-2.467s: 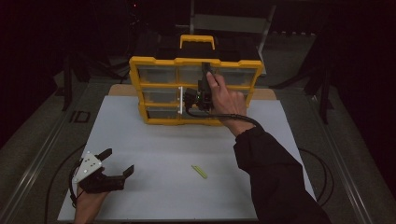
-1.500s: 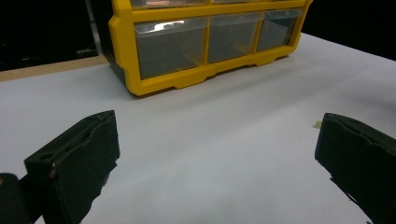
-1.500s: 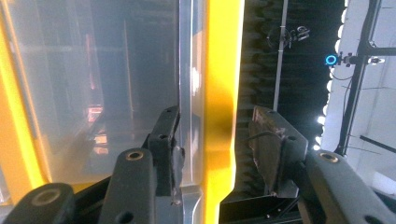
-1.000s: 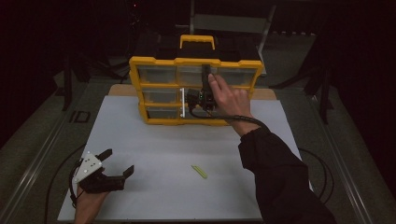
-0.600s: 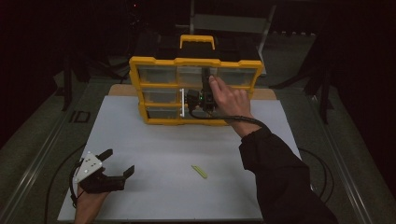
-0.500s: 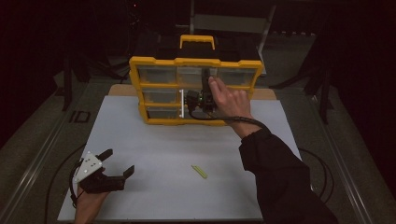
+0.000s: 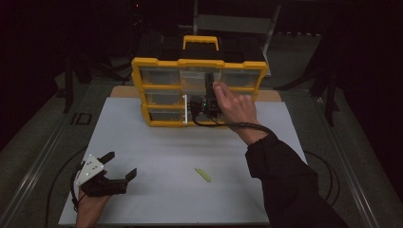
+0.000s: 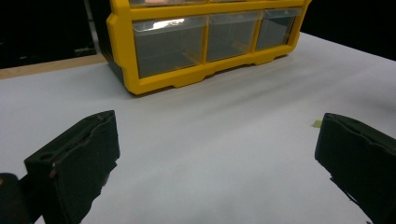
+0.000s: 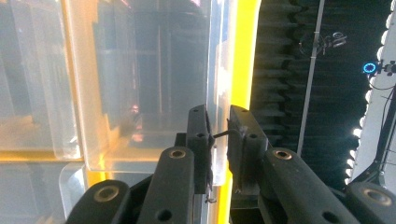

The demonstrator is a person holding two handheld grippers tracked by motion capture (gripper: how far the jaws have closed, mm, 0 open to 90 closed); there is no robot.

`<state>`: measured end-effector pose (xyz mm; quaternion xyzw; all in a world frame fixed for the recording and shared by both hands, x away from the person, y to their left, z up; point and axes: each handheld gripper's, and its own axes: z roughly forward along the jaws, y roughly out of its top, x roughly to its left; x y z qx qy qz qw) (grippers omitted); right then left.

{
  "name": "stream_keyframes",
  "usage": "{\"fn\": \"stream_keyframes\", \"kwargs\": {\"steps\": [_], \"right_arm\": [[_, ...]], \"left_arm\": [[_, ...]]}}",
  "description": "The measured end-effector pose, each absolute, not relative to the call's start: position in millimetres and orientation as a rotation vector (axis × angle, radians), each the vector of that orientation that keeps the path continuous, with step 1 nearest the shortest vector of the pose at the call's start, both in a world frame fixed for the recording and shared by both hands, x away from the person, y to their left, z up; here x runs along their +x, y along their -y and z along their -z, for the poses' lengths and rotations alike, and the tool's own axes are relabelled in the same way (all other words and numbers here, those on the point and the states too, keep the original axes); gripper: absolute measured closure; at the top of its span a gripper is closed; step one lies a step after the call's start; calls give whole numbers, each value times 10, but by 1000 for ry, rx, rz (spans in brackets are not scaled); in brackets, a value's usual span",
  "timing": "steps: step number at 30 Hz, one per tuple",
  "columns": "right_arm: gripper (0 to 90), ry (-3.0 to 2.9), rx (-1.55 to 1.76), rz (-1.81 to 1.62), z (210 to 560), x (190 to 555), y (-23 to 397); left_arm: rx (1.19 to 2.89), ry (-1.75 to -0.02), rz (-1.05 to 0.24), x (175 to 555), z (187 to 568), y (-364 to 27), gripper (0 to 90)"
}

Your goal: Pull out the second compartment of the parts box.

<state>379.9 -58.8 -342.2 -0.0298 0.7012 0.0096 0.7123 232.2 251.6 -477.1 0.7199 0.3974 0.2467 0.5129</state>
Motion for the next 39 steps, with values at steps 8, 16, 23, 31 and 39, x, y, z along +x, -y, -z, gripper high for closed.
{"fn": "stream_keyframes", "kwargs": {"steps": [8, 16, 23, 31, 39], "right_arm": [[794, -1554, -78, -27, 3414, 3698, 594], [794, -1555, -82, -31, 3412, 3625, 601], [795, -1559, -87, -32, 3404, 3512, 610], [795, -1558, -95, -43, 3399, 3375, 625], [795, -1560, -100, -53, 3395, 3273, 635]], "left_arm": [[1736, -955, -594, 2324, 4774, -2510, 9], [1735, -958, -595, 2325, 4775, -2511, 9], [1730, -959, -597, 2323, 4772, -2508, 9], [1730, -959, -596, 2323, 4773, -2507, 9], [1730, -958, -596, 2321, 4769, -2507, 9]]}}
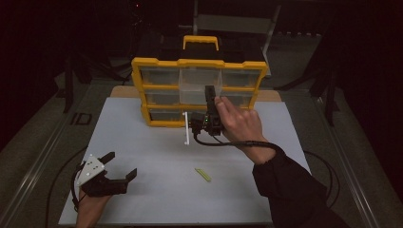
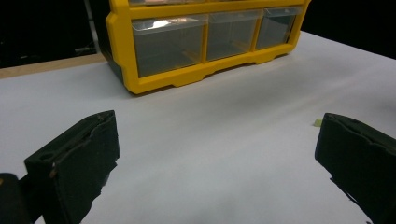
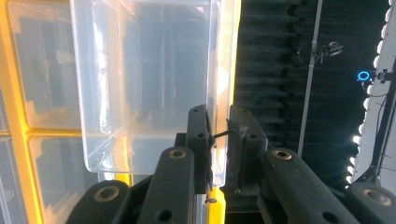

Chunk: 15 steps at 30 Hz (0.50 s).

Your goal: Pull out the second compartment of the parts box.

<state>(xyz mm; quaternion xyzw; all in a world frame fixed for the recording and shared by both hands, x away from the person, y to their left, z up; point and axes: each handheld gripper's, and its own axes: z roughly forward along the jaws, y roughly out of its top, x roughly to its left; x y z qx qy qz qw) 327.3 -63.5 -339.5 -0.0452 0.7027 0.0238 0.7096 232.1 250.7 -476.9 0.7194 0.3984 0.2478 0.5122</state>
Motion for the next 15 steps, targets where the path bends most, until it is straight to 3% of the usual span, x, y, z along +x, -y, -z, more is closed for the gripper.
{"fn": "stream_keyframes", "kwargs": {"steps": [12, 15], "right_arm": [[786, -1551, -103, -68, 3434, 3234, 646], [727, -1555, -96, -85, 3438, 3231, 660]], "left_arm": [[1734, -958, -596, 2321, 4771, -2503, 9], [1732, -960, -595, 2320, 4772, -2507, 9]]}}
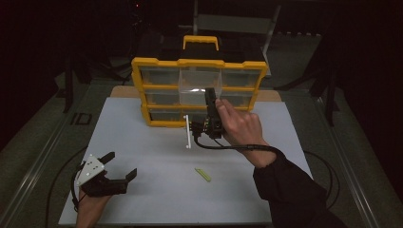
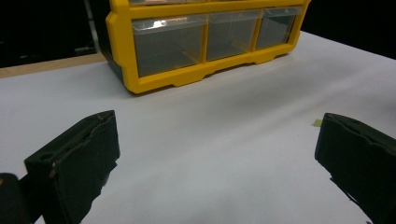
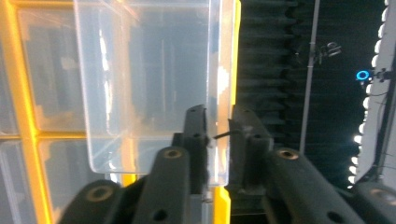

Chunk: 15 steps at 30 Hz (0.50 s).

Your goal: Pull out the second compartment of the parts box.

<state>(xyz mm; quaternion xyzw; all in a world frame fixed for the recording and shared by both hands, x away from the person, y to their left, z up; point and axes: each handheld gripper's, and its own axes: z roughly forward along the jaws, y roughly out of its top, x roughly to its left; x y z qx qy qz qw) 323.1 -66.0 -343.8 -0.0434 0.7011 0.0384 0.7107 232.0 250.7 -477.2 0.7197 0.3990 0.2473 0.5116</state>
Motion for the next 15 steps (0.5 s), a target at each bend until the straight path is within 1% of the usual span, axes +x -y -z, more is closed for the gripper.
{"fn": "stream_keyframes", "kwargs": {"steps": [1, 3, 4, 6, 7, 8, 11, 13, 15], "right_arm": [[693, -1554, -93, -88, 3443, 3226, 666], [693, -1545, -92, -96, 3452, 3220, 676], [567, -1538, -82, -118, 3472, 3207, 704], [468, -1526, -69, -135, 3498, 3195, 731], [468, -1526, -69, -135, 3498, 3195, 731], [407, -1529, -57, -148, 3527, 3183, 760], [275, -1521, -54, -159, 3604, 3163, 799], [230, -1543, -63, -167, 3678, 3141, 826], [204, -1550, -53, -175, 3765, 3126, 852]], "left_arm": [[1732, -961, -595, 2321, 4773, -2509, 9], [1732, -961, -595, 2321, 4773, -2509, 9], [1732, -961, -593, 2322, 4777, -2506, 9], [1732, -961, -592, 2324, 4777, -2505, 9], [1732, -961, -592, 2324, 4777, -2505, 9], [1733, -960, -593, 2325, 4778, -2502, 9], [1737, -959, -591, 2326, 4780, -2499, 9], [1738, -959, -591, 2326, 4780, -2496, 9], [1737, -958, -591, 2324, 4781, -2495, 9]]}}
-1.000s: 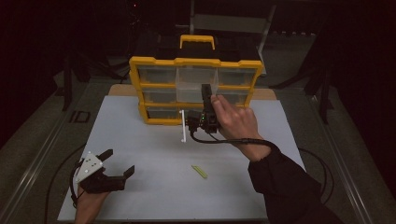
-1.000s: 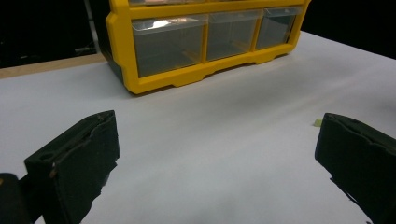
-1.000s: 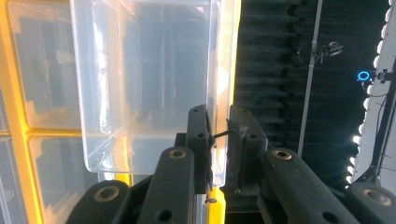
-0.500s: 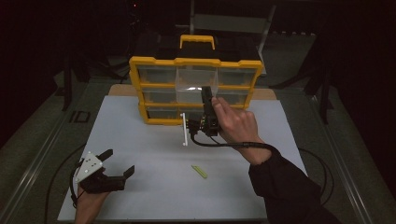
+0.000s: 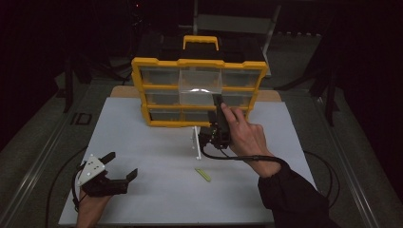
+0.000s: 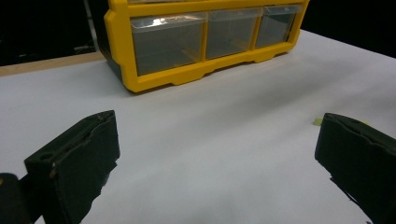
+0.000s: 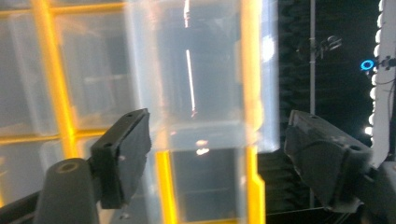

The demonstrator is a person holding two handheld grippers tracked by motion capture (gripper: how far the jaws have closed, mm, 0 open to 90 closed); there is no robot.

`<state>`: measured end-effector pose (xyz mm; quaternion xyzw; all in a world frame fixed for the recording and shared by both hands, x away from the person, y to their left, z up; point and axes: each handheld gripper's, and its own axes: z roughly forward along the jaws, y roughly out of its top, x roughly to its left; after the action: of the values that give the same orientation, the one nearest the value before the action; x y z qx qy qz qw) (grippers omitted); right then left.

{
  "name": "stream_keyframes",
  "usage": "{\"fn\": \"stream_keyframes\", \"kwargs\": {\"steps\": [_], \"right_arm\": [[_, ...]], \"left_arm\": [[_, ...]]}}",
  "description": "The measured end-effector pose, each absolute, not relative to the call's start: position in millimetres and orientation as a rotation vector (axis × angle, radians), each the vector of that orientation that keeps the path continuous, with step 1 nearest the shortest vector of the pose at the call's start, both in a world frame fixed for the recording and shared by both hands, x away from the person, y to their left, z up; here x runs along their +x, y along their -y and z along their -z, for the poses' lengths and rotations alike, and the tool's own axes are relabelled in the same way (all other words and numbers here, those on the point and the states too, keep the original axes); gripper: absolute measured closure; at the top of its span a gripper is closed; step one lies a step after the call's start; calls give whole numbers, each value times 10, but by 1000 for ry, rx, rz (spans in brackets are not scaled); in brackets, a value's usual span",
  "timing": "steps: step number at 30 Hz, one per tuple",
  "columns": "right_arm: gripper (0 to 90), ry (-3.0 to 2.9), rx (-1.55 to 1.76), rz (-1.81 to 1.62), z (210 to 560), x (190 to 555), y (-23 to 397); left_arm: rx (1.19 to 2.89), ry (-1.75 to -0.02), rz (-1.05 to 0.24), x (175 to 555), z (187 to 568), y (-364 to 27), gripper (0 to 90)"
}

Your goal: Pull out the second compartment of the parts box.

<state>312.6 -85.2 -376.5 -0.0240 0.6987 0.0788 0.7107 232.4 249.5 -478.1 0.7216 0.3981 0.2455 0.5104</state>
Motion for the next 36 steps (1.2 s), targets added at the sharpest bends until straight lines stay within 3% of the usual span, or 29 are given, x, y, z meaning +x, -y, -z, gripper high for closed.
{"fn": "stream_keyframes", "kwargs": {"steps": [16, 36], "right_arm": [[164, -1691, 125, -260, 4585, 2812, 1310], [154, -1875, 806, -829, 4889, 2463, 2333]], "left_arm": [[1737, -963, -587, 2320, 4790, -2488, 9], [1735, -962, -587, 2323, 4779, -2476, 9]]}}
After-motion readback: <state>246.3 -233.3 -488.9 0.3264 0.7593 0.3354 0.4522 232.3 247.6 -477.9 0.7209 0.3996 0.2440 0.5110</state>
